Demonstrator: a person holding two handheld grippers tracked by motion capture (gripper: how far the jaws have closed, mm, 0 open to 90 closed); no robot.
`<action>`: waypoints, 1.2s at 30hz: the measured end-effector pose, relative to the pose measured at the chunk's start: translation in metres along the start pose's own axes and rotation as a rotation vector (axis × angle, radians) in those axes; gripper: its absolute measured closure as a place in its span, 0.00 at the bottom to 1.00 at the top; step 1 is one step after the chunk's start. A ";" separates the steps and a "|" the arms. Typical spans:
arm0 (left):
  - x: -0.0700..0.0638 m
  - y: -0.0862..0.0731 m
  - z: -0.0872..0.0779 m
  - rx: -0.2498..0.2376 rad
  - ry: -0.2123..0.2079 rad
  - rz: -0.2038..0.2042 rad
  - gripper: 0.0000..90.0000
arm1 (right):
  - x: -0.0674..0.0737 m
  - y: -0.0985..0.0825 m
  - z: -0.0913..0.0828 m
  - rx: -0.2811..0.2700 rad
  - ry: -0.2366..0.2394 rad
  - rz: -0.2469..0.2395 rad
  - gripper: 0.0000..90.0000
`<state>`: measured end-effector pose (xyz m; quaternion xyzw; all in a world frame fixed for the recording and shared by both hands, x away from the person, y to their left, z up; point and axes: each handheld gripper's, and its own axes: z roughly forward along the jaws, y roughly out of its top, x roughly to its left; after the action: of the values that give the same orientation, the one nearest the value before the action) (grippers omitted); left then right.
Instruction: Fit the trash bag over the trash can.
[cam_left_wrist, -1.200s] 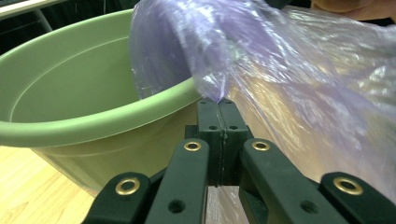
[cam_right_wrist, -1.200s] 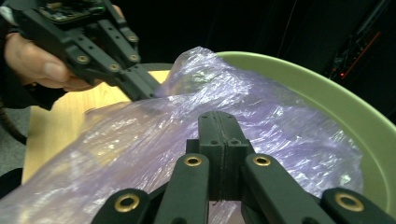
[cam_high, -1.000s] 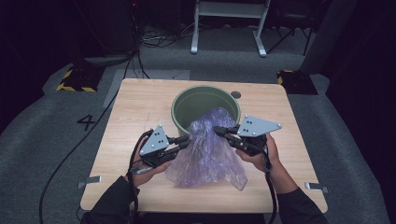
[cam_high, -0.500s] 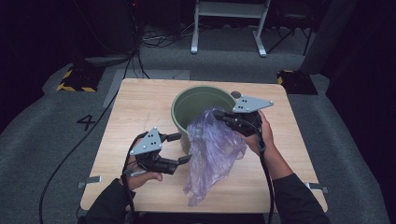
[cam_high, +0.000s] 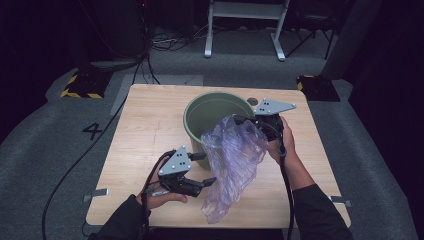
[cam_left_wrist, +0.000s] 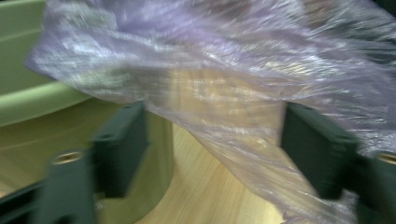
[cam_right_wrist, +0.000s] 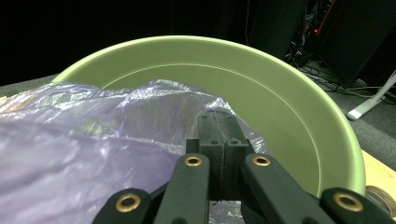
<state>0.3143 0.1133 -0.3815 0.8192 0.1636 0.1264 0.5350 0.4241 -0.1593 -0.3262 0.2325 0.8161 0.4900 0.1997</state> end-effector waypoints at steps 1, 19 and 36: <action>0.000 0.000 0.003 0.004 0.021 0.005 0.36 | 0.000 0.000 -0.001 -0.003 0.003 0.001 1.00; -0.004 0.003 0.001 -0.039 -0.029 0.034 0.26 | -0.006 -0.009 -0.012 -0.017 -0.016 -0.004 1.00; -0.054 0.005 0.027 0.086 -0.040 0.101 0.32 | 0.003 -0.002 -0.007 0.004 -0.045 -0.034 1.00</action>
<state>0.2760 0.0670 -0.3894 0.8510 0.1165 0.1299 0.4953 0.4174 -0.1637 -0.3250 0.2300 0.8163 0.4793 0.2260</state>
